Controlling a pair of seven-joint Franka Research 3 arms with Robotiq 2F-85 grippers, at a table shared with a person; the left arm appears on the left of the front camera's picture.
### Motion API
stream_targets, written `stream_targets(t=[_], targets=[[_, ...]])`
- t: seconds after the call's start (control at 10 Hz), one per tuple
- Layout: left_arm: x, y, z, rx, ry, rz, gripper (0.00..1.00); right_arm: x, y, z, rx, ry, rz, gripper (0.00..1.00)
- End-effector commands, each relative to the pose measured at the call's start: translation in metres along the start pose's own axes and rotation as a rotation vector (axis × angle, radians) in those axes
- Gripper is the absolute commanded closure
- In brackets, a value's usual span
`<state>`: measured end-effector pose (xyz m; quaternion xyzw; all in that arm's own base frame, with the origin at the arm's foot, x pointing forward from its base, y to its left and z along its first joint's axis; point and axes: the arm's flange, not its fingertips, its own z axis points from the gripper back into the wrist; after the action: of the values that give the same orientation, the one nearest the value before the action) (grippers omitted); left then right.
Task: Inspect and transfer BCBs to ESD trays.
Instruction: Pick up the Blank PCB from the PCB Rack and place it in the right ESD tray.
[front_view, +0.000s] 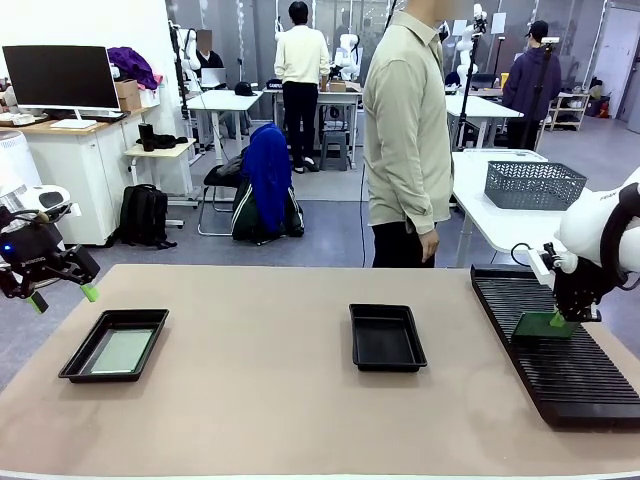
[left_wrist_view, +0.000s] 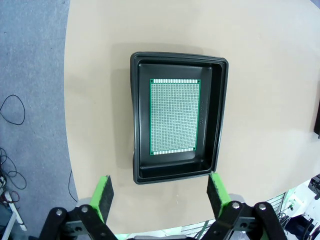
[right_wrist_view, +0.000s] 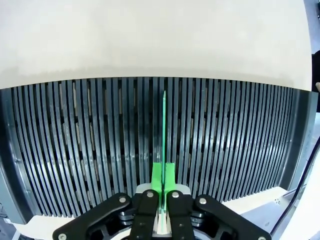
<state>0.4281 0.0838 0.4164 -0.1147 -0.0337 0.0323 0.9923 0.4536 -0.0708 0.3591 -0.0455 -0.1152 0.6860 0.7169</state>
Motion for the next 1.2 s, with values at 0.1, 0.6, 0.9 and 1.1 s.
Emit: stream_targets(t=[0.1,0.6,0.9,1.1], targets=[[0.001,0.002,-0.001,-0.007,-0.011,-0.015,0.0,0.0,0.002,0.017,-0.003,-0.001,0.002,0.98],[0.001,0.002,-0.001,-0.007,-0.011,-0.015,0.0,0.008,0.001,0.095,0.053,0.056,-0.019,0.98],[0.001,0.002,-0.001,-0.007,-0.011,-0.015,0.0,0.012,-0.003,0.154,0.084,0.067,-0.04,0.98],[0.001,0.002,-0.001,-0.007,-0.011,-0.015,0.0,0.014,-0.008,0.196,0.142,0.056,-0.072,0.98]])
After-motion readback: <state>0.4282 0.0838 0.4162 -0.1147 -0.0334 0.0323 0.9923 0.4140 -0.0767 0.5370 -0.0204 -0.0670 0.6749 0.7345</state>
